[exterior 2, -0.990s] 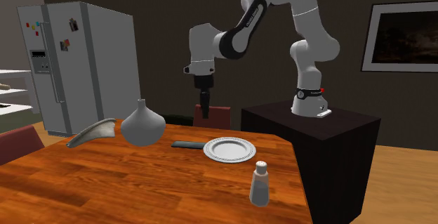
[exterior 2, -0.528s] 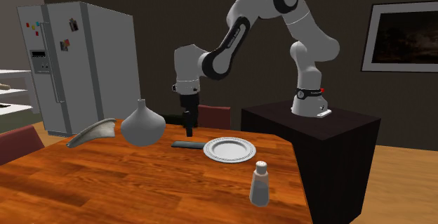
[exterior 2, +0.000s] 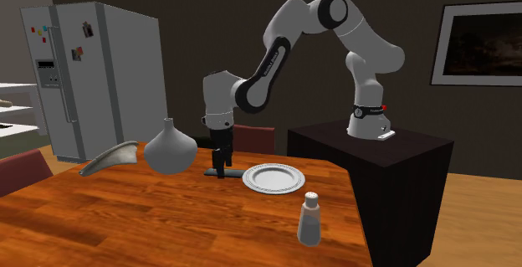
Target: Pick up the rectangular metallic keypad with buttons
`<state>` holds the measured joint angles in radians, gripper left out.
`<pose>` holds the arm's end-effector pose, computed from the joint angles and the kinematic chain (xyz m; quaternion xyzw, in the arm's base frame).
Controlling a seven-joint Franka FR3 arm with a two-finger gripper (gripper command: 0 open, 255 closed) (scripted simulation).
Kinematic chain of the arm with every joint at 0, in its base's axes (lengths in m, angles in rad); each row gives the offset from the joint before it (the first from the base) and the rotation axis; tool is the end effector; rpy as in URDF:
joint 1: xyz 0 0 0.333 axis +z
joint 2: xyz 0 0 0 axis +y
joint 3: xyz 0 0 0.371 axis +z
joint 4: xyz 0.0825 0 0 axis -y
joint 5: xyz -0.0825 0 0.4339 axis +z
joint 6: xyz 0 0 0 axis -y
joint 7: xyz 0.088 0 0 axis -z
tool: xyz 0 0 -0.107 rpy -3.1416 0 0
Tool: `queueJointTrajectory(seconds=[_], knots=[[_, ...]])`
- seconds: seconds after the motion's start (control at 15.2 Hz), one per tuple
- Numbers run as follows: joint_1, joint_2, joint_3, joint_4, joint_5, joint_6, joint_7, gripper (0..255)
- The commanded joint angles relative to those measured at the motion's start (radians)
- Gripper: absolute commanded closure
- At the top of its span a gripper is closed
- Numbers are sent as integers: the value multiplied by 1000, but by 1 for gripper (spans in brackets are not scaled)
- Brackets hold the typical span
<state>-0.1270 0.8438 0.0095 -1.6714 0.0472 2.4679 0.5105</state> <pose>0.7309 -0.0871 0.1038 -0.9442 0.3280 0.0267 0.0129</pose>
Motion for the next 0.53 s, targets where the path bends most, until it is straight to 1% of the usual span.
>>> queueJointTrajectory(seconds=[0.0, 0.07, 0.13, 0.46], knots=[[-1, 15, 0, 3, 0, 12, -1, 0], [-1, 15, 0, 3, 0, 12, -1, 0], [-1, 15, 0, 3, 0, 12, -2, 255], [-1, 17, 0, 5, 0, 12, -1, 255]])
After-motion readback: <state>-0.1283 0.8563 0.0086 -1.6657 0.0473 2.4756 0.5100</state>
